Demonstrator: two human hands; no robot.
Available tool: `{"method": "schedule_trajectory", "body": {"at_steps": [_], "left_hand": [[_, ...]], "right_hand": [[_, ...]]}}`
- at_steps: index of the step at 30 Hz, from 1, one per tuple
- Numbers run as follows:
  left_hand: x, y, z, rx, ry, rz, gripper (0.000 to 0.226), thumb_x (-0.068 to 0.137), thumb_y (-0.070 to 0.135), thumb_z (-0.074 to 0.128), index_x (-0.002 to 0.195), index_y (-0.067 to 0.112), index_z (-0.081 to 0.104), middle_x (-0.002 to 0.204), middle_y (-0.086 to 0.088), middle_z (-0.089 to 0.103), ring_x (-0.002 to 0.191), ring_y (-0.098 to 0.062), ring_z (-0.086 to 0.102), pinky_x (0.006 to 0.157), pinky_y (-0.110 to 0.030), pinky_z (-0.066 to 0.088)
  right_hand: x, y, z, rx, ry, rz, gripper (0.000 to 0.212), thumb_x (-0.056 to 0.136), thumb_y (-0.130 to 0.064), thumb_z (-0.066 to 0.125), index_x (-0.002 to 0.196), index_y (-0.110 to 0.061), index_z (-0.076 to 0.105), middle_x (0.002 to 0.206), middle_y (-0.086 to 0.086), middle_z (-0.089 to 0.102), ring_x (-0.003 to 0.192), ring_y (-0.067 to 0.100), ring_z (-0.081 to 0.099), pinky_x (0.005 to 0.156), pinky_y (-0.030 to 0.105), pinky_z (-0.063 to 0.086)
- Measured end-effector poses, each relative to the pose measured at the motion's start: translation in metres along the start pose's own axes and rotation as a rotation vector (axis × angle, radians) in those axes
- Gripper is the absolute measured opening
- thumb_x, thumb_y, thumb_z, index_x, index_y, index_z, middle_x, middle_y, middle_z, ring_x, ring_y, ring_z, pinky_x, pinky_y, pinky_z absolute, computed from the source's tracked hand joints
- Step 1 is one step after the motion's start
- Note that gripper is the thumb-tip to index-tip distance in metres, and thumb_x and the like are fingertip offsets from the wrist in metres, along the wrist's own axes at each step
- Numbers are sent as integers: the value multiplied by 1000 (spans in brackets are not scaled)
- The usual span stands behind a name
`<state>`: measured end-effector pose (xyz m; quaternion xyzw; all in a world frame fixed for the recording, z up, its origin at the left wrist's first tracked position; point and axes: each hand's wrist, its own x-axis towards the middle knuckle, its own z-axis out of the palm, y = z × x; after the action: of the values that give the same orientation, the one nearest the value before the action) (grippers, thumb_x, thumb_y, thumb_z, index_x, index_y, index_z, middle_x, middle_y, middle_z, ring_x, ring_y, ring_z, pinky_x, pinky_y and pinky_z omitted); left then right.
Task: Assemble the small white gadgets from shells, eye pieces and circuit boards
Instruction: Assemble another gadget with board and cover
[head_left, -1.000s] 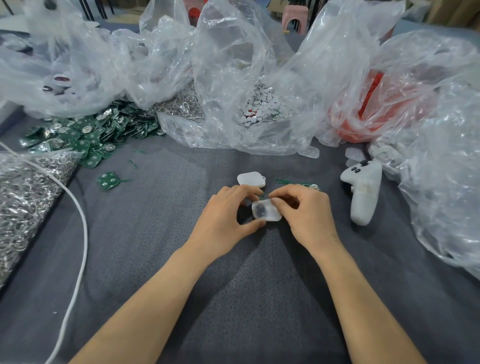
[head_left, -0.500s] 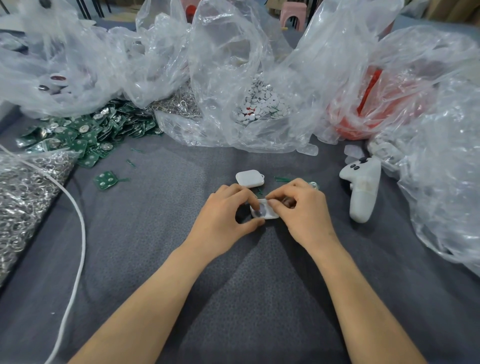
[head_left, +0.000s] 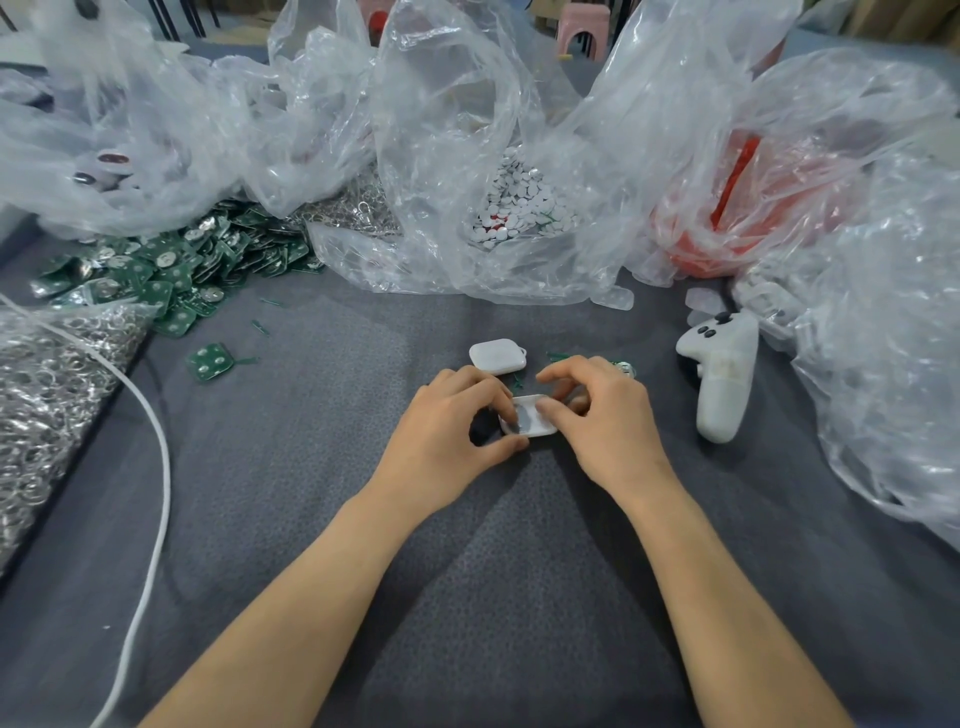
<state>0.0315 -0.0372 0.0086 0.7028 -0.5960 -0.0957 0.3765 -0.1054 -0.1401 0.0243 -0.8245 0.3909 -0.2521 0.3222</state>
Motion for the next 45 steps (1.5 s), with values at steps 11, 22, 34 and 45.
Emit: {"method": "schedule_trajectory", "body": {"at_steps": [11,22,34,45], "left_hand": [[-6,-3,-15,138,48,29,33,77,43,73,97,20,63,102,7,60,96,-16,53,82,-38,45],[-46,-118,-144,583,197,-564,35,92,14,59,126,7,59,125,-15,58,116,-33,52,99,-38,35],[-1,-43,-102,-803,604,-597,8,94,6,57,94,2,64,66,-4,70,59,-10,68,57,-18,54],[4,22,-14,-872,278,-450,12,90,6,61,78,8,62,66,-8,70,57,-13,64,59,-25,51]], "right_hand": [[1,-3,2,-4,-31,-10,16,82,-9,72,90,-23,68,91,-5,62,73,2,56,64,5,42],[-13,-17,20,99,-94,-178,10,79,-10,75,86,-17,71,81,-7,63,73,8,56,65,13,43],[-16,-17,11,348,30,-87,18,84,-8,69,83,-26,69,74,-11,68,66,4,61,64,10,46],[-13,-21,1,824,29,68,13,86,-1,65,96,-7,70,84,4,72,65,13,66,59,20,53]]}}
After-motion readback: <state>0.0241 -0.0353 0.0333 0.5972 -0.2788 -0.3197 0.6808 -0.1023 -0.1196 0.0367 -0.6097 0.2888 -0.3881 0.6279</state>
